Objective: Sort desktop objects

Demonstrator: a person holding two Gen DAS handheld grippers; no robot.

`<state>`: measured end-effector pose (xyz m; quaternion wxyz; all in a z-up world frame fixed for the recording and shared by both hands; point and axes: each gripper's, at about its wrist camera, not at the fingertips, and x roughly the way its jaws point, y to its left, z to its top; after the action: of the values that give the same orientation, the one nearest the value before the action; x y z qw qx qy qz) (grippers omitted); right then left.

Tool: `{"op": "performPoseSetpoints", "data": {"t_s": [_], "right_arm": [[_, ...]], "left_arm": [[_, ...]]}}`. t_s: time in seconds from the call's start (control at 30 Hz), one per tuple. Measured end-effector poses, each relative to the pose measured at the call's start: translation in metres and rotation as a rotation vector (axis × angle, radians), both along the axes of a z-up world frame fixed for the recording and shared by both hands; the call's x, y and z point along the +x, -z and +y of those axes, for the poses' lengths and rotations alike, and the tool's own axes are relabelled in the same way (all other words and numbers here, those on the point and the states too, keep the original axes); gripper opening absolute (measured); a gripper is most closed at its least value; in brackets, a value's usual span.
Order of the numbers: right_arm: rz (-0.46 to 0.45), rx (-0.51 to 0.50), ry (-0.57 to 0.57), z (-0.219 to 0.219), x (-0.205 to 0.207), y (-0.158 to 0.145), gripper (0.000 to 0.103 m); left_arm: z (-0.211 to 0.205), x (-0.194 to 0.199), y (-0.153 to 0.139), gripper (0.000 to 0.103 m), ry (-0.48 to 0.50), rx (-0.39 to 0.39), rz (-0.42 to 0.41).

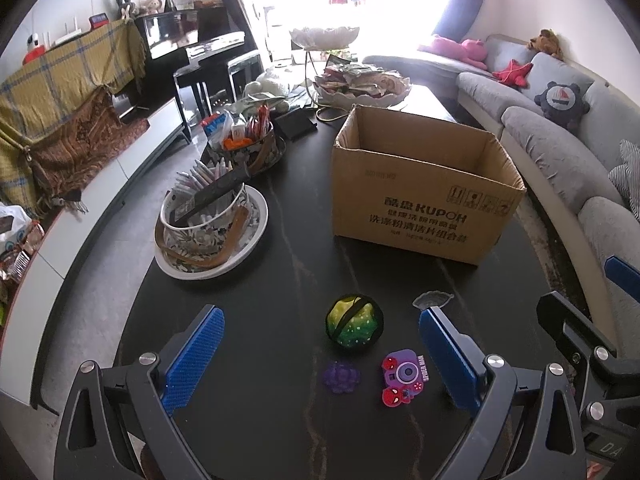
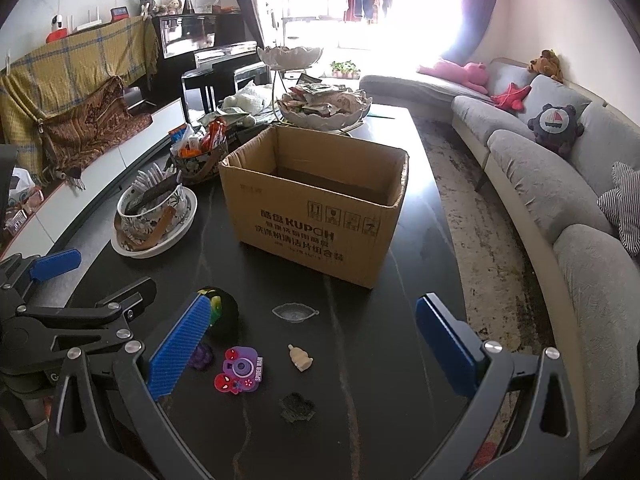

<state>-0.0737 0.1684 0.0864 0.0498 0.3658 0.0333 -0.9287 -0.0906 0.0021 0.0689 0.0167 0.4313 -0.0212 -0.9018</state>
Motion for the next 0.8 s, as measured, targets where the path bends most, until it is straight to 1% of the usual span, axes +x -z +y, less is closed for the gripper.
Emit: {"op": "performPoseSetpoints", "data": {"t_s": [0.53,0.8], "right_arm": [[-0.01,0.018,-0.003,-0.002,-0.001,0.006,0.102],[-0.016,0.018,0.003,-0.002,0.001,0.008,0.102]], "left_arm": [[0.0,-0.001,0.008,0.097,0.004,0.0,-0.021],[-0.001,0.0,0.013,0.097,0.007,0.018,-0.037]]}}
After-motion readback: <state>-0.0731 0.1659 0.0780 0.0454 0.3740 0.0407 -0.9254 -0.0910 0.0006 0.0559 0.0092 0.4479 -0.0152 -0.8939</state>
